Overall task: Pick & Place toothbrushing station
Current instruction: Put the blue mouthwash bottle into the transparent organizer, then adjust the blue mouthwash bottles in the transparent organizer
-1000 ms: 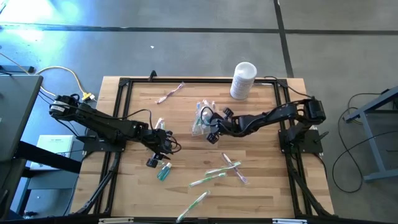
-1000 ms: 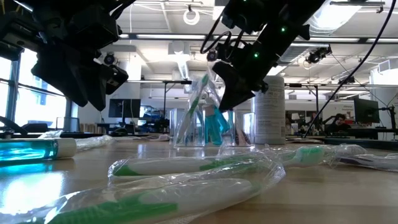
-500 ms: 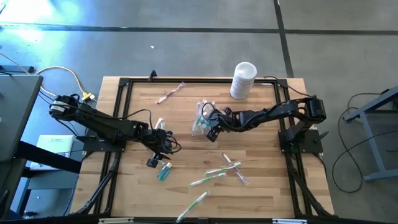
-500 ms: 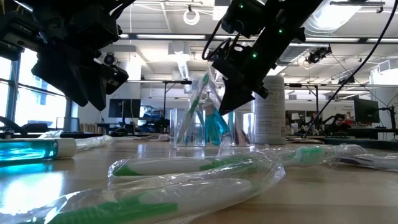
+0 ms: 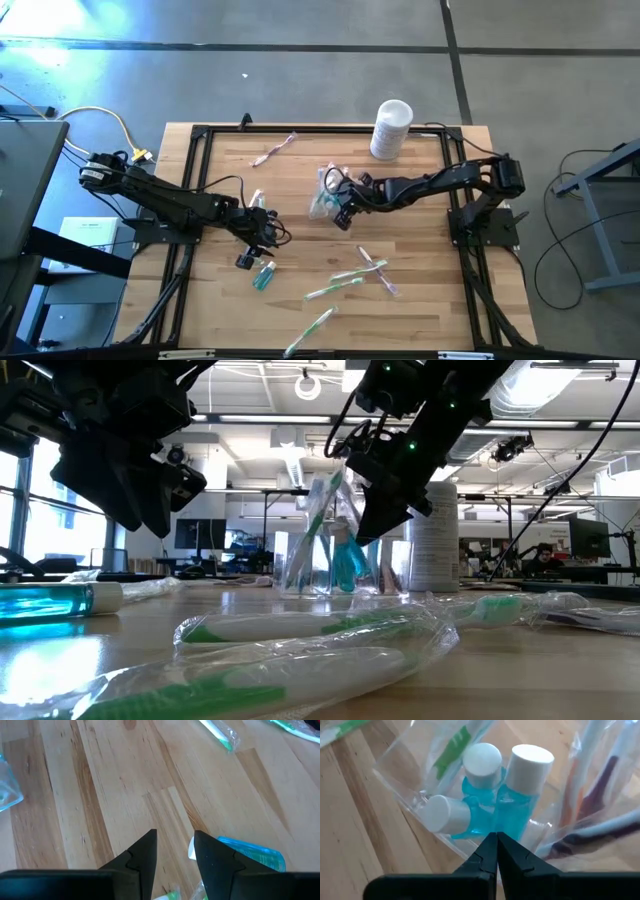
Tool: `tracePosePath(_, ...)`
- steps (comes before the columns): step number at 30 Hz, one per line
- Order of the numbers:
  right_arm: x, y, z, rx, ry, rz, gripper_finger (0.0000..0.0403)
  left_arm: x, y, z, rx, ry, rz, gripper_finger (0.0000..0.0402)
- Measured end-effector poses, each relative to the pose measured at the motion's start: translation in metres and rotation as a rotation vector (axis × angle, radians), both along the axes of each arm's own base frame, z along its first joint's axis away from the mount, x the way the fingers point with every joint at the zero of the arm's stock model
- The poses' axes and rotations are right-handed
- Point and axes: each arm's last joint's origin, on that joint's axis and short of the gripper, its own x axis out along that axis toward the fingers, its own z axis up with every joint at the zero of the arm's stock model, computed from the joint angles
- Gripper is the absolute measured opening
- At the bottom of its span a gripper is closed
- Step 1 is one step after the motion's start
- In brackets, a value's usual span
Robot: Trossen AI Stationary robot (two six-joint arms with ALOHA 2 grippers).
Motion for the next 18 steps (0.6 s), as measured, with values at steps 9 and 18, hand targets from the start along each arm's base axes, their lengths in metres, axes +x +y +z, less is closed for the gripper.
tracePosePath(9,0.010,0.024,0.024,-0.106,0.006,0.035,0.0002,0.000,0.000,0.000,0.001,0.001,0.000,0.0127)
tracePosePath(18,0.015,0.040,0.034,-0.125,-0.027,0.088,0.0002,0.000,0.000,0.000,0.001,0.001,0.000,0.0127)
